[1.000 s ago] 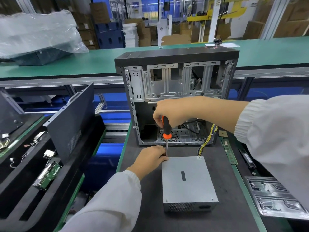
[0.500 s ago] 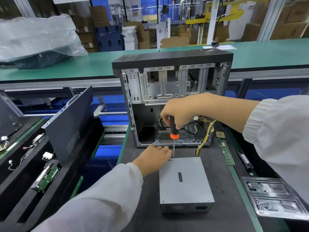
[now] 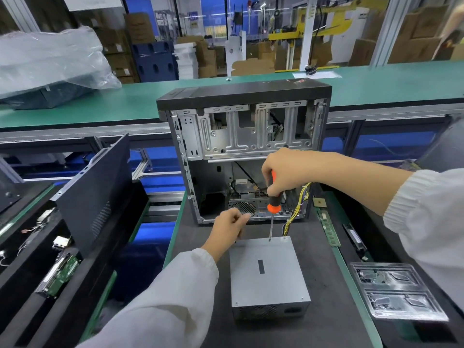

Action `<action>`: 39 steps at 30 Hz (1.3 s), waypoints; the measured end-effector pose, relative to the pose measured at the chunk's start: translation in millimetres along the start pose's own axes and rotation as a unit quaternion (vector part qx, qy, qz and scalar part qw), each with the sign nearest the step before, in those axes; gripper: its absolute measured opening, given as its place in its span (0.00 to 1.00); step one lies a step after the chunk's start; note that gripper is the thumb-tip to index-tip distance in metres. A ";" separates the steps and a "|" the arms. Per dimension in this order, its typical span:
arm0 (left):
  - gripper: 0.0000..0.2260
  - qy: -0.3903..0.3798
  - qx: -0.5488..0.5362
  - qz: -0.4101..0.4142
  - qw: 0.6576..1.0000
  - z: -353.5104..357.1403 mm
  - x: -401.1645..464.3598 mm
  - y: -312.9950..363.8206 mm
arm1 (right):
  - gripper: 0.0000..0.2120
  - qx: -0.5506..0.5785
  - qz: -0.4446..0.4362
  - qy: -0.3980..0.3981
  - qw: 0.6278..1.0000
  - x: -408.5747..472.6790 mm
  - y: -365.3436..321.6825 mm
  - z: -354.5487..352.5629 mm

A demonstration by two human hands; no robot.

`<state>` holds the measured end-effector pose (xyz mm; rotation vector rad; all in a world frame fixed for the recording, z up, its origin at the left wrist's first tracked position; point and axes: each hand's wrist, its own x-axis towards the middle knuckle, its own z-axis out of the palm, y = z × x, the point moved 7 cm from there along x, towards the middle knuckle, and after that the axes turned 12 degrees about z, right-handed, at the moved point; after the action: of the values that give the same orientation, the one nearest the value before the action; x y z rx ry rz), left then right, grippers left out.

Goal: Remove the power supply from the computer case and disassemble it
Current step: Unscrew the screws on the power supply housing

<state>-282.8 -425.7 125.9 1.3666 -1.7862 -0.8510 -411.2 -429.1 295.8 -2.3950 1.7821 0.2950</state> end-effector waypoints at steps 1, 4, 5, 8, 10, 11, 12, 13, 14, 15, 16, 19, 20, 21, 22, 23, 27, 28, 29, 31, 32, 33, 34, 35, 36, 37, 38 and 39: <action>0.13 0.019 -0.157 -0.046 0.986 8.2 0.1 -1.0 | 0.10 0.022 0.013 0.014 1.000 -1.8 8.3 -1.8; 0.08 0.048 -0.427 -0.144 0.892 39.3 0.9 0.8 | 0.13 0.083 0.040 0.056 0.994 -6.1 28.5 -2.3; 0.07 0.051 -0.456 -0.158 0.874 47.2 2.7 2.3 | 0.14 0.097 0.047 0.072 0.992 -6.9 33.6 -1.2; 0.10 0.069 -0.457 -0.169 0.870 61.0 8.2 3.9 | 0.12 0.143 0.060 0.105 0.982 -10.2 44.9 5.8; 0.10 0.069 -0.376 -0.154 0.911 63.1 11.8 4.4 | 0.11 0.159 0.066 0.115 0.978 -11.5 50.8 12.1; 0.11 0.059 -0.307 -0.128 0.941 62.5 14.2 5.3 | 0.11 0.161 0.069 0.121 0.977 -11.5 53.2 14.7; 0.11 0.044 -0.226 -0.090 0.969 61.9 16.5 6.9 | 0.11 0.162 0.071 0.127 0.976 -11.2 55.0 16.6; 0.11 0.024 -0.147 -0.046 0.988 62.2 17.9 9.2 | 0.11 0.165 0.072 0.133 0.975 -10.3 56.5 17.6; 0.10 -0.001 -0.084 -0.009 0.996 64.4 17.6 10.4 | 0.11 0.168 0.072 0.138 0.973 -10.0 57.8 18.6; 0.09 -0.024 -0.049 0.013 0.998 67.8 16.3 10.0 | 0.11 0.171 0.070 0.140 0.973 -9.3 59.0 19.3; 0.10 -0.044 -0.025 0.024 0.998 71.4 14.4 8.0 | 0.11 0.172 0.069 0.141 0.973 -8.7 60.1 19.7; 0.16 -0.074 0.029 0.043 0.996 78.6 10.1 4.7 | 0.11 0.166 0.067 0.136 0.974 -6.9 63.6 22.6; 0.17 -0.077 0.033 0.048 0.995 79.7 9.6 4.2 | 0.11 0.163 0.067 0.133 0.975 -6.9 63.9 24.1; 0.17 -0.079 0.030 0.050 0.995 80.3 9.5 3.7 | 0.11 0.160 0.069 0.131 0.976 -6.6 64.1 25.8; 0.17 -0.080 0.021 0.051 0.995 80.3 9.5 3.5 | 0.11 0.158 0.071 0.130 0.976 -7.1 64.2 27.2; 0.17 -0.078 0.013 0.052 0.996 80.1 9.5 3.2 | 0.11 0.155 0.072 0.129 0.977 -7.3 64.4 28.4; 0.17 -0.077 0.008 0.067 0.995 80.0 8.7 3.9 | 0.11 0.161 0.069 0.127 0.976 -8.7 65.0 28.5; 0.17 -0.079 0.006 0.069 0.994 80.6 8.6 3.9 | 0.11 0.162 0.067 0.127 0.976 -8.9 65.0 27.8; 0.17 -0.082 0.004 0.069 0.994 81.2 8.7 3.7 | 0.11 0.162 0.066 0.127 0.976 -8.4 64.9 27.5; 0.17 -0.087 0.006 0.069 0.994 81.8 9.1 3.1 | 0.11 0.157 0.062 0.129 0.977 -7.8 64.2 27.6; 0.16 -0.088 0.006 0.069 0.994 82.2 9.3 2.6 | 0.12 0.154 0.062 0.130 0.978 -7.9 63.7 27.9; 0.16 -0.088 0.005 0.069 0.994 82.5 9.3 2.2 | 0.12 0.152 0.062 0.130 0.978 -7.6 63.3 28.3; 0.16 -0.088 0.004 0.068 0.994 82.7 9.0 2.1 | 0.12 0.151 0.061 0.129 0.978 -7.7 63.2 28.4; 0.16 -0.088 0.003 0.067 0.994 82.8 8.9 2.0 | 0.12 0.152 0.061 0.130 0.978 -7.6 63.3 28.4; 0.16 -0.087 0.001 0.066 0.994 82.9 8.9 1.8 | 0.12 0.151 0.061 0.130 0.978 -7.6 63.4 28.3; 0.16 -0.086 -0.001 0.065 0.994 83.0 9.0 1.6 | 0.11 0.151 0.060 0.130 0.978 -7.4 63.5 28.4; 0.16 -0.086 -0.001 0.065 0.994 83.1 9.0 1.7 | 0.12 0.150 0.060 0.131 0.978 -7.4 63.4 28.7; 0.16 -0.087 0.000 0.065 0.994 83.4 9.1 1.9 | 0.12 0.150 0.060 0.131 0.978 -7.3 63.5 29.0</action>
<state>-356.2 -427.8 85.3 1.1918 -1.9829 -0.9228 -476.1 -433.9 269.6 -2.1978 1.9189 -0.2741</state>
